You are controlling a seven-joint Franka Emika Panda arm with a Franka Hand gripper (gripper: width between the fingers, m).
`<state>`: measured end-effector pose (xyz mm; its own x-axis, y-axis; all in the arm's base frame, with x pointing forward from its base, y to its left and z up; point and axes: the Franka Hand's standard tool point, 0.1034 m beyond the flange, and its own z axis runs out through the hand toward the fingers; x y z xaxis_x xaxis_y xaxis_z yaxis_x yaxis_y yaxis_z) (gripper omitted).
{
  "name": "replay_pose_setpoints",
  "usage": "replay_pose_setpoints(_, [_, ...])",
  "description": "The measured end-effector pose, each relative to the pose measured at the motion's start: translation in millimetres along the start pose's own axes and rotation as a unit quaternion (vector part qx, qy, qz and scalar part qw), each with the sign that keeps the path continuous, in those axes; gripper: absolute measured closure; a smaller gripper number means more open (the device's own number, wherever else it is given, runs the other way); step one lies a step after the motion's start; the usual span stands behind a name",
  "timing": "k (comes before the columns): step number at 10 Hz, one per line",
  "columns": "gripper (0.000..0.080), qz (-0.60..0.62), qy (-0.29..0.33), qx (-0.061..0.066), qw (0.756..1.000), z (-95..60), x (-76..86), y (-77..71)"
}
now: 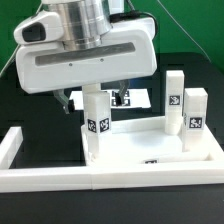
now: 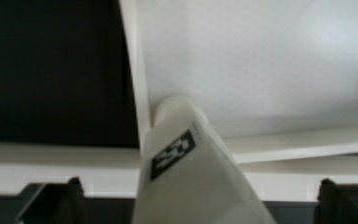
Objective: Assemble desk
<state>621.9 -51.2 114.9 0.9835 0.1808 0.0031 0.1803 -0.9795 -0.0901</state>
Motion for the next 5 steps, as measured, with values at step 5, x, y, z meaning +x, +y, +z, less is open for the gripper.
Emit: replay_pose_setpoints(5, [0.0257,-0.139,-0.006,-0.006,0.990,-0.5,-6.1,10.6])
